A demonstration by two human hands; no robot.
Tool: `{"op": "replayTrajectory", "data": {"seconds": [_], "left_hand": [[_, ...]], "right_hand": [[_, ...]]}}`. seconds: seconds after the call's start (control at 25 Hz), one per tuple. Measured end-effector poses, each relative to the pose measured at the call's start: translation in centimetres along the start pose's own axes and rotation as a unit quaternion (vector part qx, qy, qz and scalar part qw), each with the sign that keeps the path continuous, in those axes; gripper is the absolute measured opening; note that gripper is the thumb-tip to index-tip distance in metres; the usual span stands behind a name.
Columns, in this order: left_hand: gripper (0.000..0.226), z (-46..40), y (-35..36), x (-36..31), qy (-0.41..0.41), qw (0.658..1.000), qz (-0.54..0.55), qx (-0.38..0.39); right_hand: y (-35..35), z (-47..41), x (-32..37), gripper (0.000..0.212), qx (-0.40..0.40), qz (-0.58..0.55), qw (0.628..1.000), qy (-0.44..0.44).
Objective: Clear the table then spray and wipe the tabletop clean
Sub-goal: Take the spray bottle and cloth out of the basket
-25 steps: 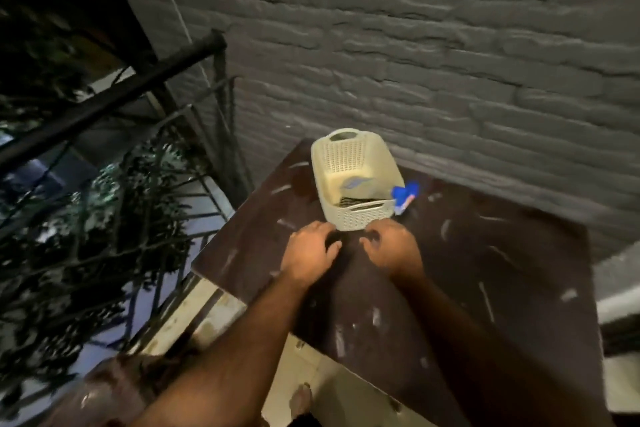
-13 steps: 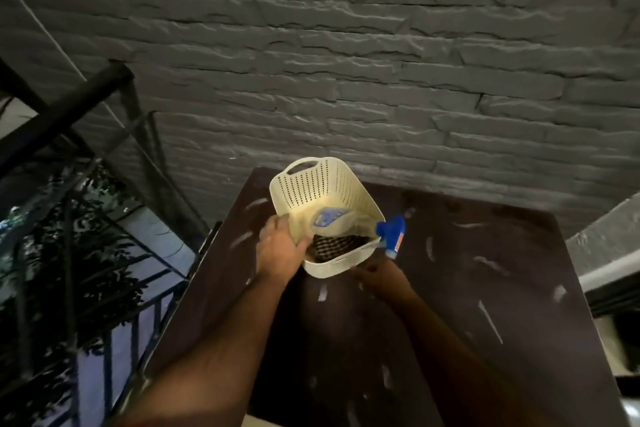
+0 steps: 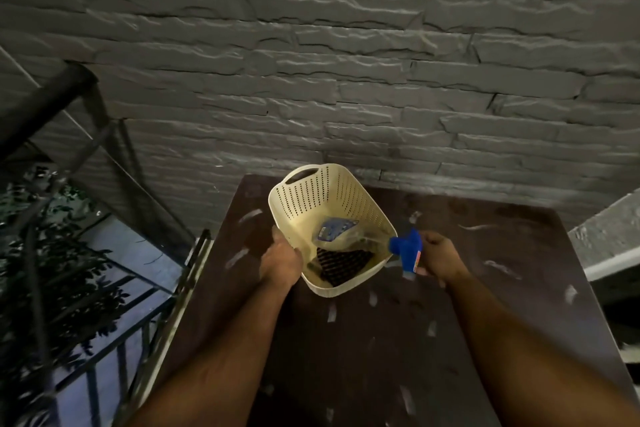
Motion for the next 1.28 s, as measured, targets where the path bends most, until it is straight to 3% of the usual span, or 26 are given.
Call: {"op": "replayTrajectory", "data": {"seconds": [0.2, 0.36, 0.52, 0.72, 1.08, 1.28], "left_hand": [[0.063, -0.4, -0.4, -0.4, 0.009, 1.0, 0.02, 0.006], [0.056, -0.5, -1.3, -1.4, 0.033, 0.999, 0.022, -0.021], [0.05, 0.8, -1.5, -4.6, 0.078, 0.997, 0.01, -0.022], [0.05, 6.2, 1.7, -11.9, 0.141, 0.99, 0.018, 0.015], [0.052, 20.9, 12.9, -24.0, 0.196, 0.972, 0.077, 0.109], [0.05, 26.4, 17.1, -26.9, 0.214, 0.966, 0.081, 0.121]], "right_hand": [[3.3, 0.5, 1.2, 0.016, 0.09, 0.031, 0.995, -0.022], [3.6, 0.7, 1.2, 0.013, 0.042, 0.116, 0.988, -0.096], [1.0, 1.1, -0.1, 0.014, 0.001, 0.061, 0.993, -0.102], [-8.8, 2.5, -2.1, 0.01, -0.056, 0.044, 0.992, -0.104], [-29.7, 7.3, -9.9, 0.029, -0.172, 0.052, 0.981, -0.065], [-36.3, 8.8, -14.2, 0.021, -0.214, 0.024, 0.976, -0.031]]}}
Point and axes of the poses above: each hand's wrist, its own z-axis away from the middle knuckle, its own y-axis out of the palm, x = y × z, the point moved 9 cm from there along -z, towards the middle knuckle, and after that the axes turned 11 degrees about -x, right-handed, at the moved point
